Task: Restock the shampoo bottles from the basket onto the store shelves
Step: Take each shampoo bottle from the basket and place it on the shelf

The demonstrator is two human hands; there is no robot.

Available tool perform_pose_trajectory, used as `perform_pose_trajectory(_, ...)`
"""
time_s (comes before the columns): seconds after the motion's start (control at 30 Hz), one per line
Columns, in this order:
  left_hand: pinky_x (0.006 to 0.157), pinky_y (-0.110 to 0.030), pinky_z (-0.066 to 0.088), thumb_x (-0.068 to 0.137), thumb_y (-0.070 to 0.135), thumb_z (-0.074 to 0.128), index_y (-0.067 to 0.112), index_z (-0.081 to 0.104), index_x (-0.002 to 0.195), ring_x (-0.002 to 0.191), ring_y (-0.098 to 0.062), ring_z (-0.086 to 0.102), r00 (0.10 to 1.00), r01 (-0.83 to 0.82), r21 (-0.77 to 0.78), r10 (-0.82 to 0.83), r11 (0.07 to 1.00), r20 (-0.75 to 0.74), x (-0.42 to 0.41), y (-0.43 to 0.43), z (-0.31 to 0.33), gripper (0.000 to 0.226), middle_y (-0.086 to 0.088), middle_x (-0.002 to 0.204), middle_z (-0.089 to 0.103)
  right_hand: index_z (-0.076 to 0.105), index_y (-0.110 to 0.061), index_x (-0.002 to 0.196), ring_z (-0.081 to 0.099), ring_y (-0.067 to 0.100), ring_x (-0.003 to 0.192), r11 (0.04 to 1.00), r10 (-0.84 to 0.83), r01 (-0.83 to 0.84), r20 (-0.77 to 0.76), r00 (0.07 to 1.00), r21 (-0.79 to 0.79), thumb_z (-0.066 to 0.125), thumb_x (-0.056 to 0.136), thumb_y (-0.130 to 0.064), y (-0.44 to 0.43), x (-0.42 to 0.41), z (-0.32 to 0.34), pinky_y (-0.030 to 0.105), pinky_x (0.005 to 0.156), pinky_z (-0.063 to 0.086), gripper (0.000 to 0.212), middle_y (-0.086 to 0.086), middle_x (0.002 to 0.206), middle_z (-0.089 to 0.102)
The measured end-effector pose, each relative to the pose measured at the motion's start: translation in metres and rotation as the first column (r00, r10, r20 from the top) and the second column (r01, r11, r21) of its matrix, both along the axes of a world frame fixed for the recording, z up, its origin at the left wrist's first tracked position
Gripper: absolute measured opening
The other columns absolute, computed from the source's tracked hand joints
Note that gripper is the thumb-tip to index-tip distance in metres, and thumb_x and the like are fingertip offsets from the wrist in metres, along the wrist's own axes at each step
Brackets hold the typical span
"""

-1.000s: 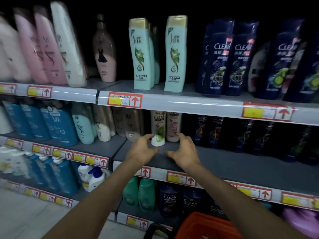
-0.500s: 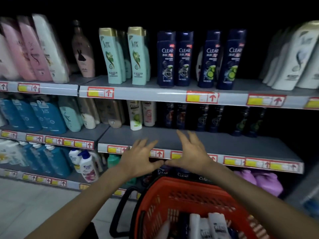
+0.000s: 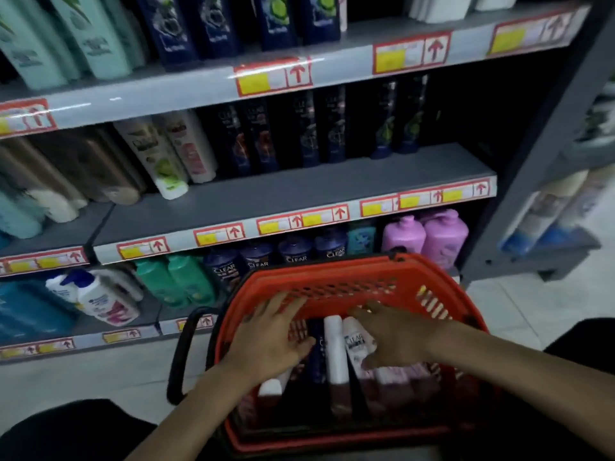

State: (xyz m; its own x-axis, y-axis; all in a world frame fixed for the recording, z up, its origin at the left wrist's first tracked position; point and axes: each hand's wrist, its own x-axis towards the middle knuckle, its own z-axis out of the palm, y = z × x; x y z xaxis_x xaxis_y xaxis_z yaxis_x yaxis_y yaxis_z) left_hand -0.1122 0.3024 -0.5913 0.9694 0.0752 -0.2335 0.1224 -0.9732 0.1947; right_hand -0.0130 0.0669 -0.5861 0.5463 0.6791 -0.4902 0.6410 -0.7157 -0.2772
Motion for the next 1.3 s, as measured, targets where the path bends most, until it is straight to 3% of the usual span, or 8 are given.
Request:
perform_pose_trajectory(0.33,0.105,-0.035,0.044,0.096,0.049,0.054,0.042,0.02,0.161,0.136,-0.026,0.054,0.965,0.093,0.046,-0.078,0.995,-0.251,0.019,-0.054,-0.09,0.074,0.0,0.146,0.059,0.053,-0.017,0.139,0.058,0.033,0.127,0.964,0.115,-0.127,-0.062,0.991,-0.235,0.064,0.093,-0.042,-0.038,-0.009,-0.06,0.044,0.104,0.051,0.053,0.01,0.143,0.054)
perform_pose_trajectory(0.5,0.112,-0.041,0.038,0.093,0.044,0.045,0.039,0.037,0.151,0.126,-0.025,0.06,0.946,0.235,0.135,-0.194,0.963,-0.26,0.027,-0.064,-0.14,0.058,-0.002,0.129,0.067,0.045,-0.011,0.145,0.051,0.033,0.134,0.949,0.173,-0.165,0.006,0.985,-0.27,0.065,0.093,-0.022,-0.04,-0.015,-0.073,0.043,0.107,0.047,0.057,0.016,0.147,0.047)
perform_pose_trajectory(0.6,0.103,-0.041,0.049,0.095,0.044,0.043,0.04,0.049,0.143,0.115,-0.028,0.068,0.94,0.265,0.17,-0.215,0.949,-0.263,0.041,-0.072,-0.153,0.049,-0.002,0.134,0.064,0.042,-0.008,0.146,0.038,0.038,0.141,0.951,0.173,-0.151,0.06,0.983,-0.268,0.062,0.093,-0.027,-0.038,-0.021,-0.087,0.051,0.119,0.027,0.059,0.015,0.15,0.042)
perform_pose_trajectory(0.7,0.086,-0.039,0.056,0.096,0.041,0.05,0.039,0.054,0.136,0.105,-0.035,0.071,0.939,0.246,0.171,-0.19,0.954,-0.288,0.053,-0.084,-0.158,0.041,-0.008,0.123,0.069,0.033,-0.017,0.152,0.035,0.039,0.14,0.959,0.139,-0.128,0.028,0.99,-0.251,0.066,0.085,-0.04,-0.032,-0.025,-0.104,0.065,0.108,0.035,0.078,0.011,0.154,0.034)
perform_pose_trajectory(0.83,0.085,-0.04,0.054,0.097,0.044,0.055,0.036,0.051,0.138,0.11,-0.037,0.069,0.933,0.239,0.218,-0.162,0.946,-0.322,0.067,-0.101,-0.164,0.043,-0.008,0.125,0.068,0.024,-0.016,0.159,0.027,0.045,0.144,0.931,0.168,-0.162,-0.011,0.986,-0.326,0.064,0.092,-0.037,-0.024,-0.023,-0.098,0.07,0.104,0.036,0.081,0.012,0.16,0.026)
perform_pose_trajectory(1.0,0.081,-0.041,0.054,0.098,0.038,0.054,0.035,0.033,0.147,0.112,-0.035,0.067,0.948,0.054,0.189,0.009,0.981,-0.319,0.059,-0.12,-0.179,0.054,-0.007,0.129,0.063,0.01,-0.006,0.161,0.029,0.044,0.146,0.926,0.065,-0.08,-0.053,0.996,-0.37,0.065,0.094,-0.037,-0.023,-0.023,-0.089,0.067,0.109,0.034,0.092,0.019,0.159,0.032)
perform_pose_trajectory(1.17,0.07,-0.039,0.049,0.09,0.033,0.06,0.025,0.034,0.127,0.09,-0.038,0.07,0.98,-0.117,0.021,0.119,0.993,-0.16,0.056,-0.121,-0.173,0.047,-0.004,0.089,0.061,0.002,-0.009,0.162,0.032,0.046,0.143,0.934,0.096,-0.097,-0.019,0.995,-0.344,0.056,0.098,-0.033,-0.03,-0.026,-0.089,0.065,0.101,0.044,0.087,0.021,0.16,0.026)
perform_pose_trajectory(1.3,0.08,-0.046,0.053,0.089,0.029,0.064,0.026,0.024,0.141,0.101,-0.042,0.066,0.957,-0.215,-0.064,0.197,0.975,-0.211,0.056,-0.123,-0.169,0.065,-0.017,0.111,0.066,0.014,-0.009,0.16,0.041,0.041,0.139,0.939,0.133,-0.128,-0.007,0.991,-0.321,0.067,0.091,-0.032,-0.036,-0.026,-0.08,0.06,0.102,0.046,0.09,0.016,0.156,0.036)
